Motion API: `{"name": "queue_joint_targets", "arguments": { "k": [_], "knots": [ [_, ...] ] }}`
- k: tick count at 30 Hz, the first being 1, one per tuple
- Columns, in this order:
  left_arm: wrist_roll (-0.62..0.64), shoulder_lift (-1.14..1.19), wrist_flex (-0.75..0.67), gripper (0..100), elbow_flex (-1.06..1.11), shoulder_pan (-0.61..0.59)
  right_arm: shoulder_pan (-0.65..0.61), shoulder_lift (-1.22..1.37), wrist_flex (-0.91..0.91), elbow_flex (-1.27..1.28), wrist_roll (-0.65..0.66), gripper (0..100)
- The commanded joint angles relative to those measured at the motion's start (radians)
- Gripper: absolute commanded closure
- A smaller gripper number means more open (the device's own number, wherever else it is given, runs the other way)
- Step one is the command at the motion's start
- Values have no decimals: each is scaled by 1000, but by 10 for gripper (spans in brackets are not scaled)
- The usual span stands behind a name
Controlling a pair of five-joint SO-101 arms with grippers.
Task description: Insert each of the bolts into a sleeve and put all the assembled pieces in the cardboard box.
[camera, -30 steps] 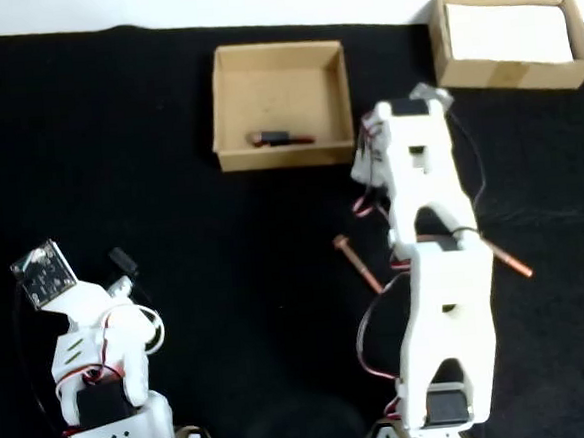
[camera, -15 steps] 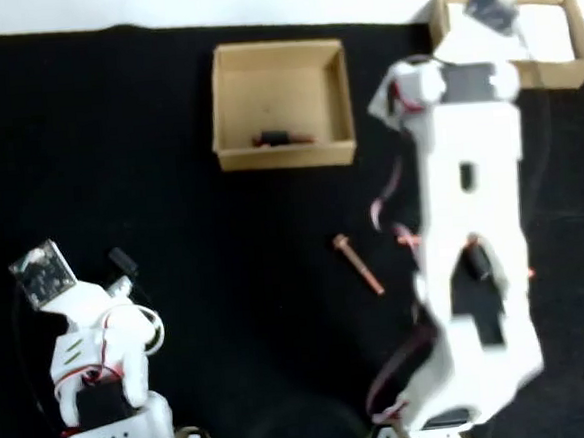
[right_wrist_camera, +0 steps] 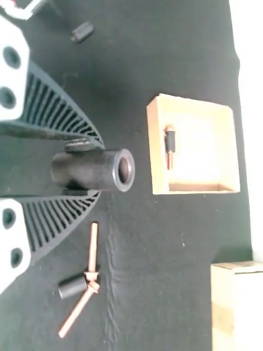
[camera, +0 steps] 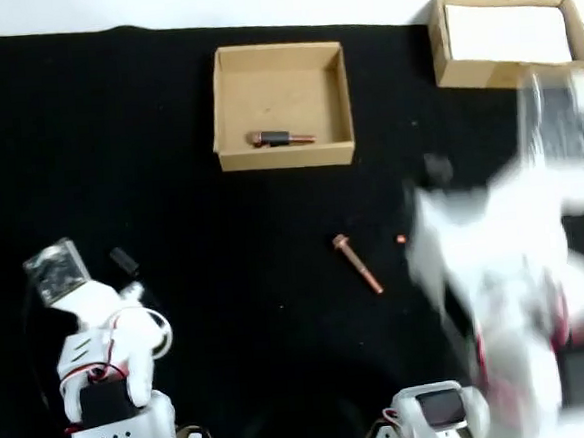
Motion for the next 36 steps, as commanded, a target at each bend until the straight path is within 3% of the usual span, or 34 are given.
{"name": "queue_joint_targets", "arguments": {
  "k": [1, 7, 12, 22, 36],
  "knots": [
    [-63, -2, 60, 987, -111, 74, -7, -220, -50, 185, 72, 992],
    [-186, 22, 130, 989, -277, 136, -7, -582, -323, 590, 152, 992],
    [-172, 294, 158, 990, -512, 208, -4, -900, -559, 972, 213, 992],
    [229, 987, 301, 987, -1030, 572, 137, -934, -697, 1167, 235, 992],
    [477, 1784, 304, 986, -1431, 848, 556, -935, -1027, 1506, 235, 992]
  ]
}}
